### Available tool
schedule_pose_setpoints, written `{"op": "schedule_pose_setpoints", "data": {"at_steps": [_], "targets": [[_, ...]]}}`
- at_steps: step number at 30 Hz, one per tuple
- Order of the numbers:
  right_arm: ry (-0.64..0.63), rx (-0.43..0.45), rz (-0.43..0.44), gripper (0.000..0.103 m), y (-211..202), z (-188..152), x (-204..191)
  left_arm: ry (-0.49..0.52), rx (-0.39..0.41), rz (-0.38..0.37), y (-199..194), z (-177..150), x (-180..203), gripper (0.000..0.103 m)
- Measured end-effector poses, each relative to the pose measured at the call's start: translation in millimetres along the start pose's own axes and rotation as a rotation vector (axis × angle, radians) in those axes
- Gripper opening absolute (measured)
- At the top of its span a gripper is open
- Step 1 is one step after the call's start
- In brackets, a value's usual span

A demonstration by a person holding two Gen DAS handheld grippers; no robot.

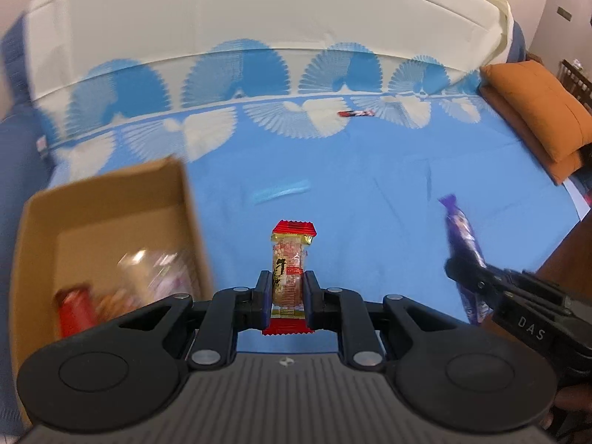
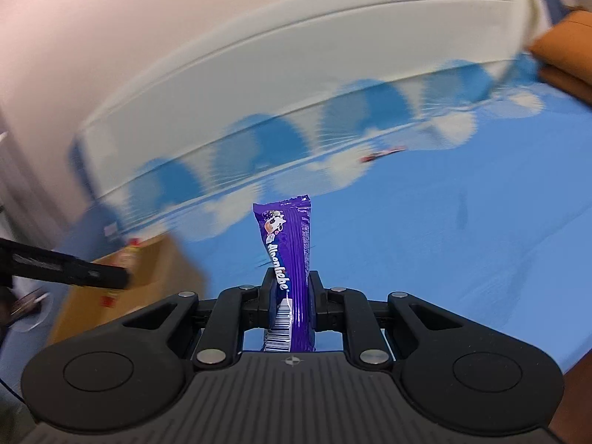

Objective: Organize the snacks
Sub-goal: 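Carry the red-gold candy with the left tool while the right tool carries the purple bar over the box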

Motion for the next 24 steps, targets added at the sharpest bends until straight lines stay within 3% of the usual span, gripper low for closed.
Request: {"op": "schedule_pose_setpoints", "data": {"at_steps": [7, 12, 24], "targets": [[-0.116, -0.046, 0.124, 0.017, -40, -57, -104, -0.107, 0.005, 0.09, -60, -96, -50, 0.018], [-0.215, -0.083, 0.167, 0.017, -59, -93, -153, -0.165, 0.03, 0.103, -89, -142, -72, 0.018], [-0.358, -0.043, 0.138, 0.017, -87, -112, -190, -0.203, 0.134, 0.08, -126, -163, -77, 0.018]]}}
Point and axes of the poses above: each gripper's, at about its wrist camera, not at the fingertips, and y roughly the way its jaws point, x to its right, z to its top, the point moved 8 cm from there along y, roughly the way its jaws point, and after that the axes turned 6 degrees about -x, right-handed, at the moved point
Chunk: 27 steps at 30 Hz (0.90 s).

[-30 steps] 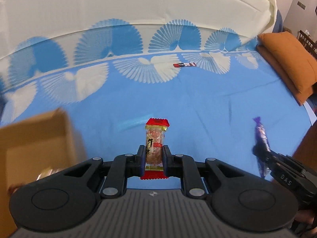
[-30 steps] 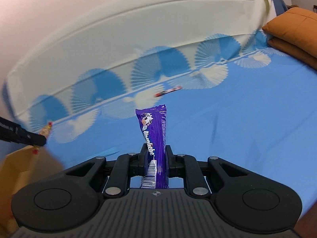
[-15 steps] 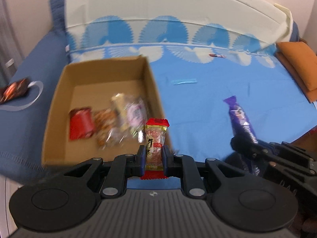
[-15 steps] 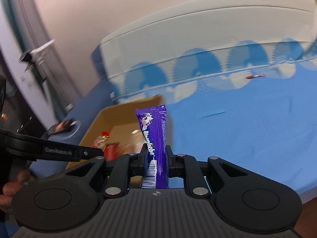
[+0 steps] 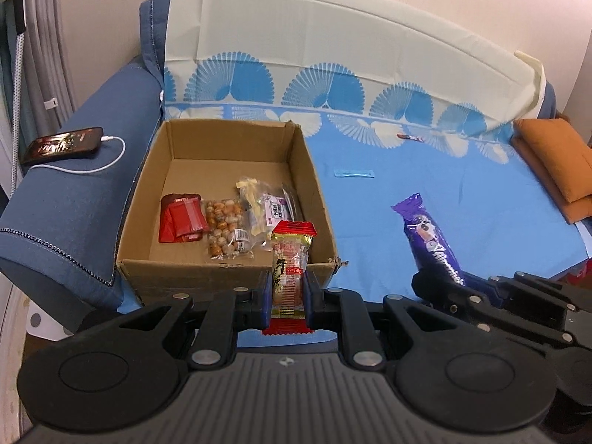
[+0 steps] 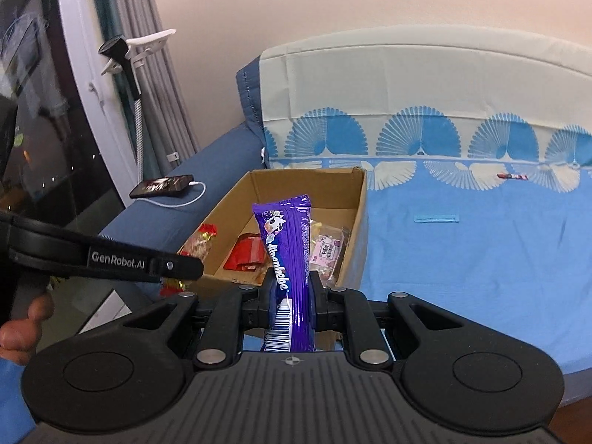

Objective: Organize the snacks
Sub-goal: 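Carry the red-gold candy with the left tool while the right tool carries the purple bar over the box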

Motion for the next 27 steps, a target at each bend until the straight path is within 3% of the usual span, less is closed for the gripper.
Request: {"op": "schedule_pose_setpoints", "data": {"at_steps": [16, 27], "targets": [[-0.058, -0.098, -0.006, 0.017, 34, 0, -8, -0.037, -0.038, -0.022, 27, 6, -23, 0.018], [-0.04, -0.159, -0.001, 0.017, 80, 24, -1, -0.069, 0.001, 0.026, 49, 62, -68, 0.018]]}}
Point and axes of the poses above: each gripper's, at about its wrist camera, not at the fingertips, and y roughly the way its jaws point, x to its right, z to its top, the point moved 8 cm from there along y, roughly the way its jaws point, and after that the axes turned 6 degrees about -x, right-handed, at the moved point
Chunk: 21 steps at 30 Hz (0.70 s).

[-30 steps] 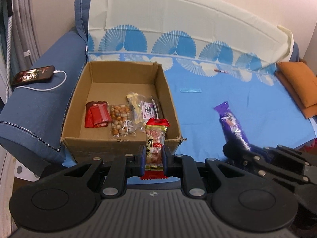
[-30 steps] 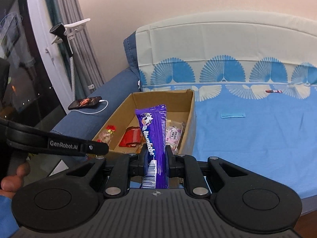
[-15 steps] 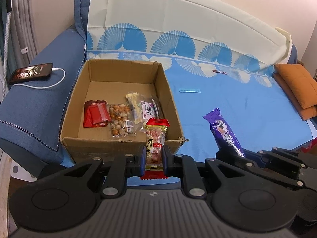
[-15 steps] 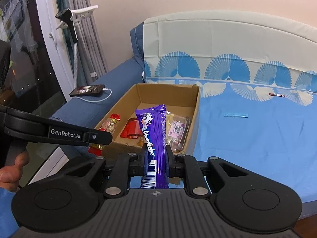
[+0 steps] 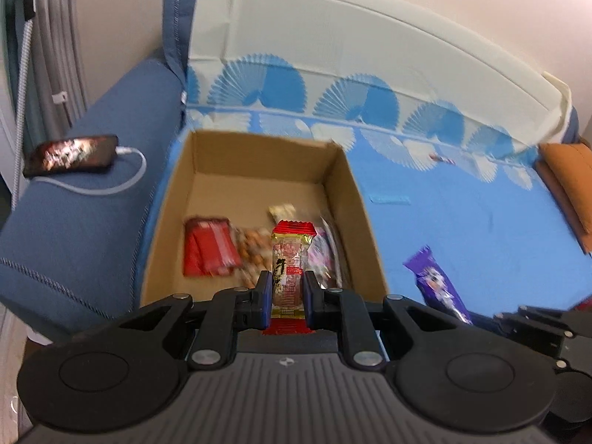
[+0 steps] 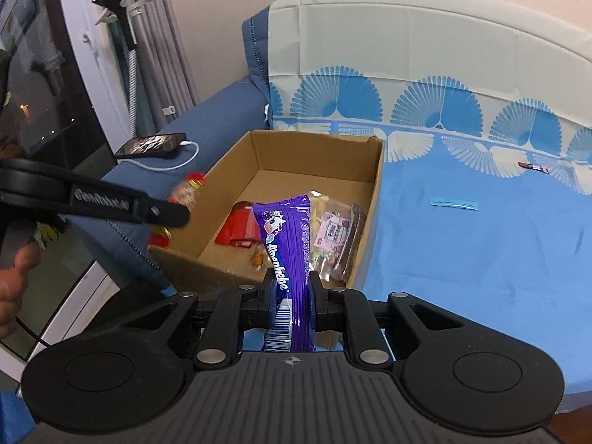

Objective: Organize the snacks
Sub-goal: 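Carry the red-gold candy with the left tool while the right tool carries the purple bar over the box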

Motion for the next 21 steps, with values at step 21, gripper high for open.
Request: {"op": "schedule_pose_setpoints", "data": {"at_steps": [21], "targets": [[0.015, -0.089, 0.02, 0.017, 121, 75, 21, -0.004, -0.135, 0.087, 125, 70, -40, 0.018]]}}
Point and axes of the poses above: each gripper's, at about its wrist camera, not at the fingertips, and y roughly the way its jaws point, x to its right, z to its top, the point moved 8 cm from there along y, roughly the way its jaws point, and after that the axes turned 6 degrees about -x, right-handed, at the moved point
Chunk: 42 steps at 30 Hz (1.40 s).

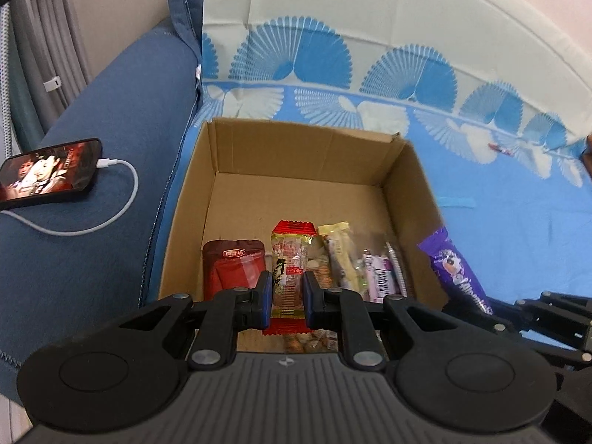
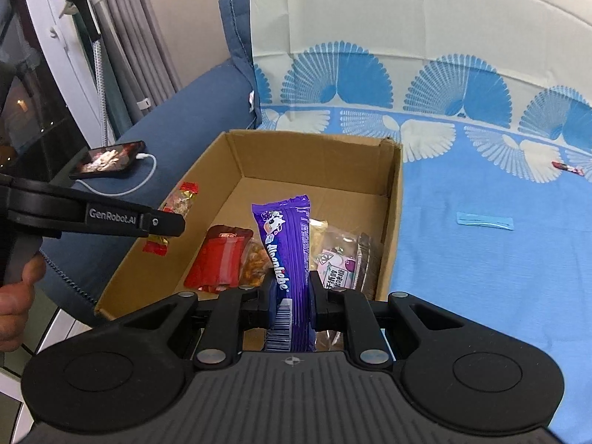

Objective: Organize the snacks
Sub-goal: 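Carry the red-gold candy with the left tool while the right tool carries the purple bar over the box, then open both tools to drop the red-gold candy and purple bar into the box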

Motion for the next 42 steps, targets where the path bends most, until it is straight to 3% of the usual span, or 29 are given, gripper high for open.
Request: {"op": "schedule_pose_setpoints", "data": {"at_steps": [9, 11, 12, 13, 15, 21, 32, 42], "targets": [[0.017, -0.014, -0.013, 0.019, 46, 21, 10, 0.013, -0.033, 0.074, 44, 10, -10, 0.023], [0.009, -0.012, -0.028, 0.025, 55, 24, 14, 0.013, -0.038, 0.101, 49, 12, -14, 0.062], [0.003, -0.015, -0.03, 0.047, 58, 25, 14, 0.003, -0.042, 0.109, 50, 13, -17, 0.097], [0.002, -0.017, -0.035, 0.068, 59, 25, 15, -0.014, -0.038, 0.115, 49, 13, -20, 0.103], [-0.001, 0.004, -0.044, 0.072, 52, 25, 16, -0.044, -0.015, 0.103, 42, 12, -24, 0.103], [-0.006, -0.014, -0.03, 0.075, 21, 5, 12, -0.039, -0.045, 0.094, 23, -7, -21, 0.103], [-0.044, 0.05, -0.049, 0.087, -55, -35, -21, 0.025, 0.043, 0.096, -54, -46, 7, 0.103], [-0.058, 0.112, -0.07, 0.098, -108, -70, -37, 0.073, 0.07, 0.11, -96, -93, 24, 0.103]]}}
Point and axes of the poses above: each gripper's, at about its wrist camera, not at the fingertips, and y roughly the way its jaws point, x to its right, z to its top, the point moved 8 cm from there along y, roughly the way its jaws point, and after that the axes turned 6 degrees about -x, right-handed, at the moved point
